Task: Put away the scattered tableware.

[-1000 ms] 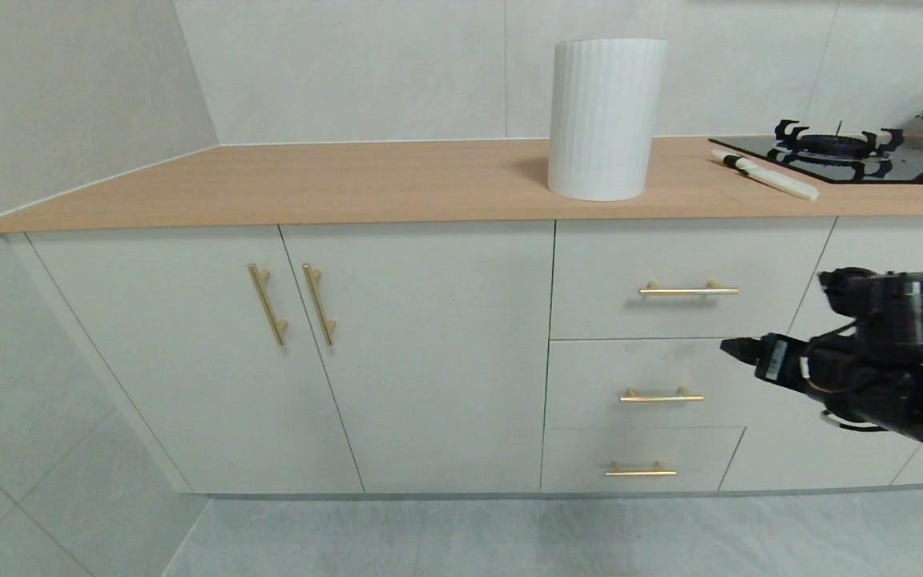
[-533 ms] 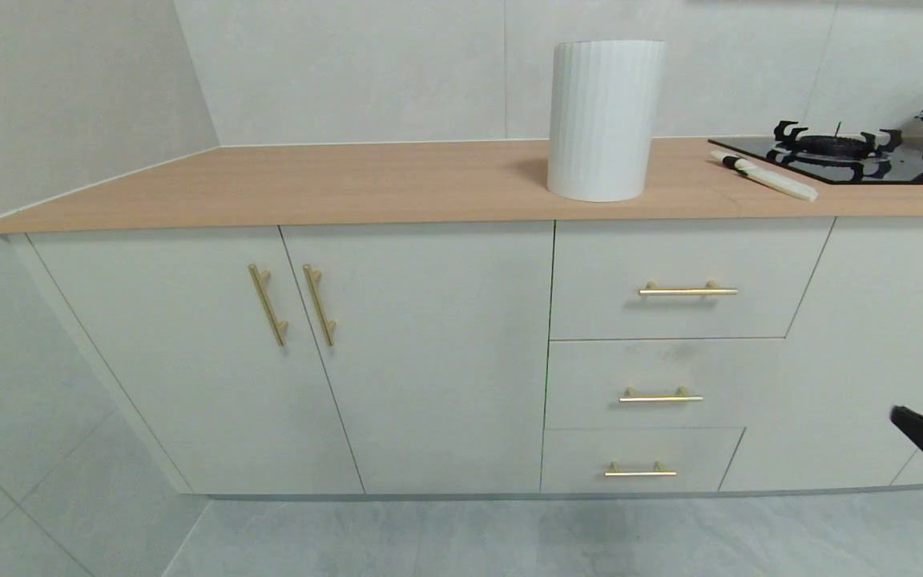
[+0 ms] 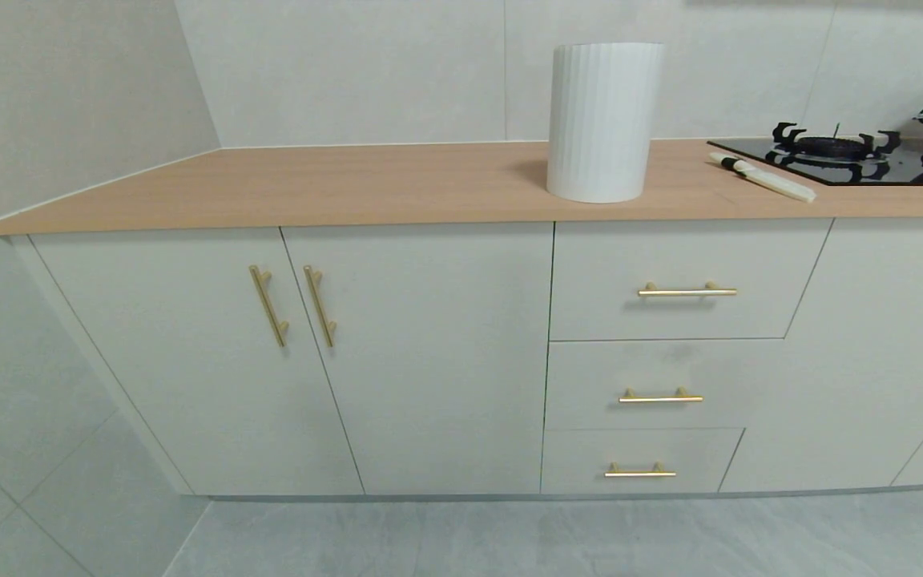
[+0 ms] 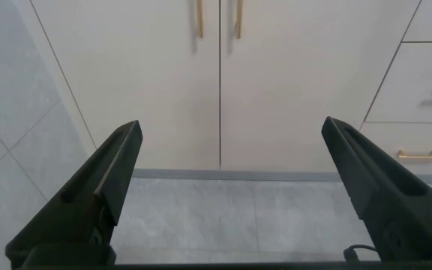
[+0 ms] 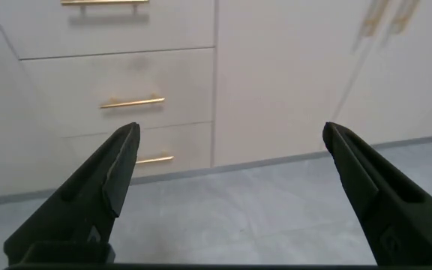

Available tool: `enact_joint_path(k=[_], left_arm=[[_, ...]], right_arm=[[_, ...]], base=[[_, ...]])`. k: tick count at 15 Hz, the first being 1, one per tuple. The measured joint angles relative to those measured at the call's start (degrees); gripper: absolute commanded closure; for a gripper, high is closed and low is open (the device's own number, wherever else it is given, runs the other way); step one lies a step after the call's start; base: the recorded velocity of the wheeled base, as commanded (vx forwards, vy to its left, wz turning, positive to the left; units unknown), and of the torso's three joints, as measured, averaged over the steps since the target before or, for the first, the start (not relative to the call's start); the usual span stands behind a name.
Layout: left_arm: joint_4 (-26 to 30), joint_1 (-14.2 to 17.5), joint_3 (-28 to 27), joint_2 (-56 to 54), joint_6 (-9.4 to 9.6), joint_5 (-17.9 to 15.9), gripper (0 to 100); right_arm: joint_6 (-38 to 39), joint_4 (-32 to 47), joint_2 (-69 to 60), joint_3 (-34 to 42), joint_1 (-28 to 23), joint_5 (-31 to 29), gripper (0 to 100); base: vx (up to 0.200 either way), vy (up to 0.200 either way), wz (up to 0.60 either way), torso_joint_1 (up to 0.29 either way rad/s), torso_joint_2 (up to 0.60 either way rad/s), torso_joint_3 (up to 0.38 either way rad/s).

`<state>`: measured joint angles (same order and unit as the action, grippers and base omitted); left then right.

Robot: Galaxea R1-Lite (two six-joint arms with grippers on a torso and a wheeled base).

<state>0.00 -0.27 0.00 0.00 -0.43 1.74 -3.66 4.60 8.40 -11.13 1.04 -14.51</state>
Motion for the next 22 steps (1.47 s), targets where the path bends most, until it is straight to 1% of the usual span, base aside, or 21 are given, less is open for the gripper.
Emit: enact_joint_path(k=[1, 3, 4, 5, 6, 7, 8, 9, 10, 11, 16, 22], left_arm=[[0.00, 0.00, 0.00, 0.00, 0.00, 0.00, 0], [0.00, 0.00, 0.00, 0.00, 0.00, -0.02, 0], [0.00, 0.00, 0.00, 0.00, 0.00, 0.00, 0], [0.00, 0.00, 0.00, 0.00, 0.00, 0.00, 0], [0.00, 0.00, 0.00, 0.00, 0.10, 0.00, 0], [0.05, 0.00, 0.00, 0.00, 0.54, -0.02, 0], [0.02, 0.00, 0.00, 0.00, 1.79, -0.02, 0], [0.02, 0.00, 0.00, 0.00, 1.57, -0.02, 0], [0.02, 0.00, 0.00, 0.00, 0.83, -0.02, 0], [0.05, 0.00, 0.00, 0.00, 0.54, 0.00, 0], [0.05, 0.00, 0.00, 0.00, 0.32, 0.00, 0], [0.02, 0.00, 0.00, 0.00, 0.29, 0.00, 0]], right_arm=[[-0.15, 1.08, -2.80, 0.72, -0.63, 0.80, 0], [0.05, 0.27, -6.06, 3.36, -1.13, 2.83, 0], [-0.04, -1.80, -6.91, 5.44, -1.19, 4.68, 0], [-0.15, -6.10, -7.47, 8.02, -1.26, 6.85, 0], [-0.17, -8.80, -7.80, 9.42, -1.30, 9.73, 0], [-0.24, -8.47, -8.07, 10.36, -1.30, 11.89, 0], [-0.35, -6.31, -8.19, 10.73, -1.30, 14.15, 0], [-0.37, -5.19, -8.29, 10.80, -1.30, 15.73, 0], [-0.48, -5.60, -8.35, 10.92, -1.30, 16.27, 0], [-0.41, -5.68, -8.37, 11.02, -1.30, 16.31, 0], [-0.06, -5.74, -8.45, 11.13, -1.30, 16.23, 0], [1.56, -5.81, -8.47, 11.13, -1.30, 15.35, 0]], base=[[0.000, 0.000, 0.00, 0.000, 0.00, 0.000], [0.000, 0.000, 0.00, 0.000, 0.00, 0.000], [0.000, 0.000, 0.00, 0.000, 0.00, 0.000], [0.000, 0.000, 0.00, 0.000, 0.00, 0.000], [0.000, 0.000, 0.00, 0.000, 0.00, 0.000], [0.000, 0.000, 0.00, 0.000, 0.00, 0.000], [0.000, 0.000, 0.00, 0.000, 0.00, 0.000], [0.000, 0.000, 0.00, 0.000, 0.00, 0.000], [0.000, 0.000, 0.00, 0.000, 0.00, 0.000], [0.000, 0.000, 0.00, 0.000, 0.00, 0.000], [0.000, 0.000, 0.00, 0.000, 0.00, 0.000], [0.200, 0.000, 0.00, 0.004, 0.00, 0.002]])
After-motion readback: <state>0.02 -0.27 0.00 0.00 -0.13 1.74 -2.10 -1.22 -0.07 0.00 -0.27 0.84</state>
